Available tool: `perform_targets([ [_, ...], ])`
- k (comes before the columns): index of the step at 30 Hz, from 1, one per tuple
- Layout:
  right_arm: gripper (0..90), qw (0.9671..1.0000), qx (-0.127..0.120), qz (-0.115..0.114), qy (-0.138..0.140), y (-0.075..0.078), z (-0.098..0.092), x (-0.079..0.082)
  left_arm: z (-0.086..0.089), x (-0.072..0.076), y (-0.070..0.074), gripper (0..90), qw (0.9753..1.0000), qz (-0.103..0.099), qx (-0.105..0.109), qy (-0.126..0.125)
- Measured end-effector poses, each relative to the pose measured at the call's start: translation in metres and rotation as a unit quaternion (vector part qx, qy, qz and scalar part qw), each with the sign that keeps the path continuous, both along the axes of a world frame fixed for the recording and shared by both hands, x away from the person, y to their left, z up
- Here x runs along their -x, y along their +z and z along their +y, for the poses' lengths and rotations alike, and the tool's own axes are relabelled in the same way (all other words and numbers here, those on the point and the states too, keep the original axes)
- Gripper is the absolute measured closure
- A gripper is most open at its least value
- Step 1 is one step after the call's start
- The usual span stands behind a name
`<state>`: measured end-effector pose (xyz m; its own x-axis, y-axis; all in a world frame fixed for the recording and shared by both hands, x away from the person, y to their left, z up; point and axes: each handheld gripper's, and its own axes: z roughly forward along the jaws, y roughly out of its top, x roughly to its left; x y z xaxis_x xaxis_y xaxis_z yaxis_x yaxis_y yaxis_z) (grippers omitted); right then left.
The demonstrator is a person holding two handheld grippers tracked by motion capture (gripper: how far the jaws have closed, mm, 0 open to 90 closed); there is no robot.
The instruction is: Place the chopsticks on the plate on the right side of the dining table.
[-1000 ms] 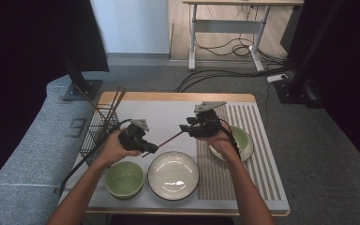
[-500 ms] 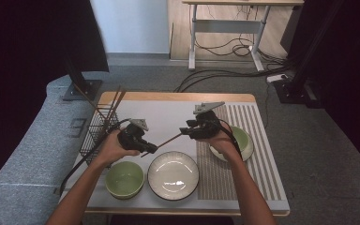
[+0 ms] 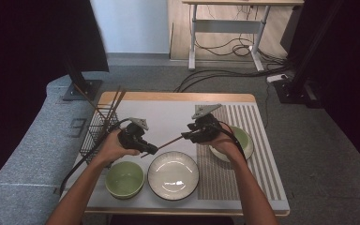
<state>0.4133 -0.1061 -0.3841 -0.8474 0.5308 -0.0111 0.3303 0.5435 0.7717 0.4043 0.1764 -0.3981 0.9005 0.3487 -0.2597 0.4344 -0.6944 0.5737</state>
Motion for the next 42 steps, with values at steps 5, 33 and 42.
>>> perform_targets([
  [5,53.2,0.9997,0.018,-0.009,0.012,-0.001,0.001,0.001,0.001,-0.002,0.0,86.4,0.9999,0.009,0.006,-0.003],
  [33,53.4,0.9936,0.088,-0.035,0.061,-0.012,0.001,0.007,0.004,-0.008,0.001,86.1,0.9989,0.04,0.022,-0.012],
  [42,58.5,0.9888,0.118,-0.048,0.078,-0.015,0.003,0.009,0.007,-0.013,0.001,86.1,0.9974,0.061,0.031,-0.022],
])
